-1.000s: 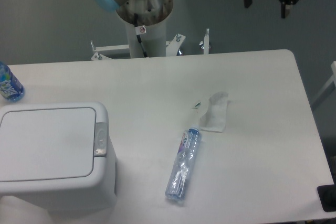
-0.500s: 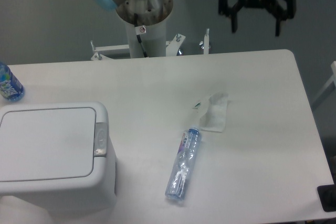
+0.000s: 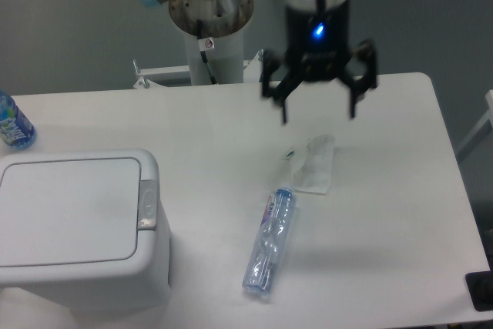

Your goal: Open the trash can

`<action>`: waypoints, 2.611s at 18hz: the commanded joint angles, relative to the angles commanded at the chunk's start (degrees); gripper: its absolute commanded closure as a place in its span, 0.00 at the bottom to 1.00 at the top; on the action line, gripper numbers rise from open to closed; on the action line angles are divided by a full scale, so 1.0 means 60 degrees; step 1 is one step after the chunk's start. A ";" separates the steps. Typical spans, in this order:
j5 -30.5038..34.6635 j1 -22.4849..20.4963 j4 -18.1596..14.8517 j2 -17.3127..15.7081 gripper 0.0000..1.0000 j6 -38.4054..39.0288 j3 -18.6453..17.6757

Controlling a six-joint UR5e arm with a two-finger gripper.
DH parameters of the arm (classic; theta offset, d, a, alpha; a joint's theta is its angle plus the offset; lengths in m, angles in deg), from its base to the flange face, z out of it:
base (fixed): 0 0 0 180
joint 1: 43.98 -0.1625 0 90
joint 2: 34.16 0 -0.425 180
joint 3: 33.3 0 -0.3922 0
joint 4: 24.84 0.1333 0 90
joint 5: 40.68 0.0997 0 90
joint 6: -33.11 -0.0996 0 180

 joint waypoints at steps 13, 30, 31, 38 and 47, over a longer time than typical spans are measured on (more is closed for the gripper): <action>-0.1072 0.0864 0.0340 0.0557 0.00 0.1073 -0.0366; -0.1072 0.1246 0.0384 0.0806 0.00 0.1293 -0.0454; -0.1072 0.1261 0.0384 0.0835 0.00 0.1293 -0.0454; -0.1072 0.1275 0.0399 0.0923 0.00 0.1293 -0.0469; -0.1072 0.1261 0.0443 0.0924 0.00 0.1176 -0.0338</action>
